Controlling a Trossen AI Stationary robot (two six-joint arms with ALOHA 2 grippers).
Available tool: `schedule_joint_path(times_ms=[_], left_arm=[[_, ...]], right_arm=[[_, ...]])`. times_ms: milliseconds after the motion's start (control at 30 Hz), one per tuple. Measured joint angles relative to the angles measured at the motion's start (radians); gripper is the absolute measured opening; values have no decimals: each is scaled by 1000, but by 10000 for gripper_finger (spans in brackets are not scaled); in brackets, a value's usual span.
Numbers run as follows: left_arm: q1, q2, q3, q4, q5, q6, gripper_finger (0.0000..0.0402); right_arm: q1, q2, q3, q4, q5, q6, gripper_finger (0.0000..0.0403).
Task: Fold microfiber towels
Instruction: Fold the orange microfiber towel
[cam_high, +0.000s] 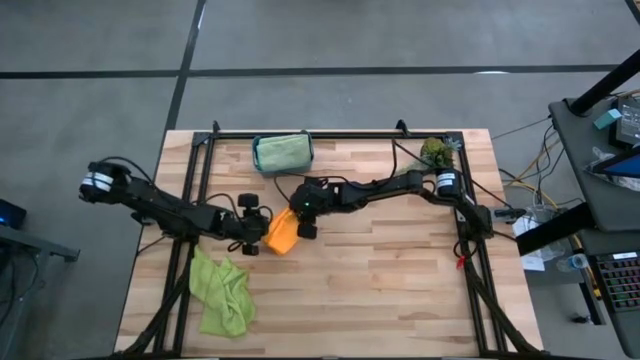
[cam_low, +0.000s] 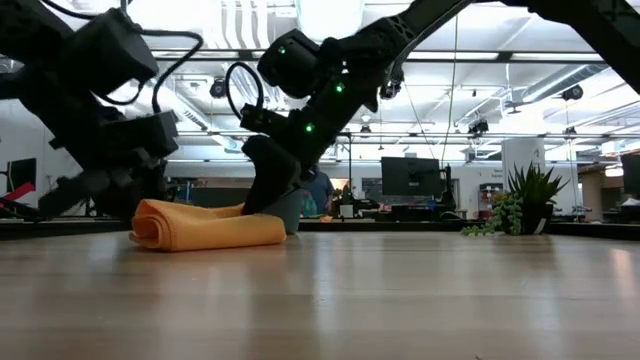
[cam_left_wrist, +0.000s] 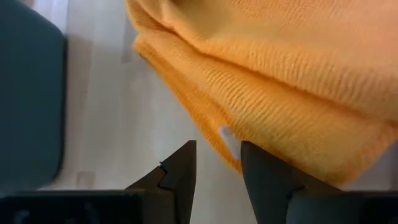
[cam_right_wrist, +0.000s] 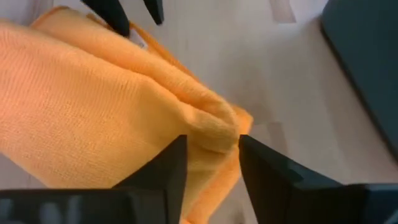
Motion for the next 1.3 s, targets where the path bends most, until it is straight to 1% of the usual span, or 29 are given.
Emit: schedule_joint_path(times_ms=[167,267,367,400,467,567,633,733,833,933,1100,1300], left_arm=[[0,-116,-3,-89,0,1,111],[0,-172,-7,-94,1,1,111],[0,-207,-18,-76,15,1,111],[0,-215,-28,-70,23,-1,111],[0,-220,-48,-38,37,-3,111],[0,-215,-78,30,44,-2,111],[0,-207,-99,80,44,8,111],[0,-190,-125,127,45,21,111],[3,-174,-134,133,44,21,111],[4,-150,-144,160,44,21,111],[4,-84,-163,267,45,22,111],[4,-15,-165,330,43,22,111]], right_arm=[[-4,-4,62,-92,1,-50,164],[-4,-4,97,-131,0,-96,170],[-3,-4,122,-134,-9,-156,171],[-2,-4,129,-133,-23,-175,171],[-2,-4,135,-118,-88,-214,171],[-1,1,133,-45,-224,-257,166],[2,14,129,2,-271,-272,159],[7,49,127,42,-283,-308,152],[8,77,125,63,-321,-325,151],[10,88,125,86,-324,-329,150],[9,106,125,113,-328,-336,150],[9,139,125,143,-328,-347,150]])
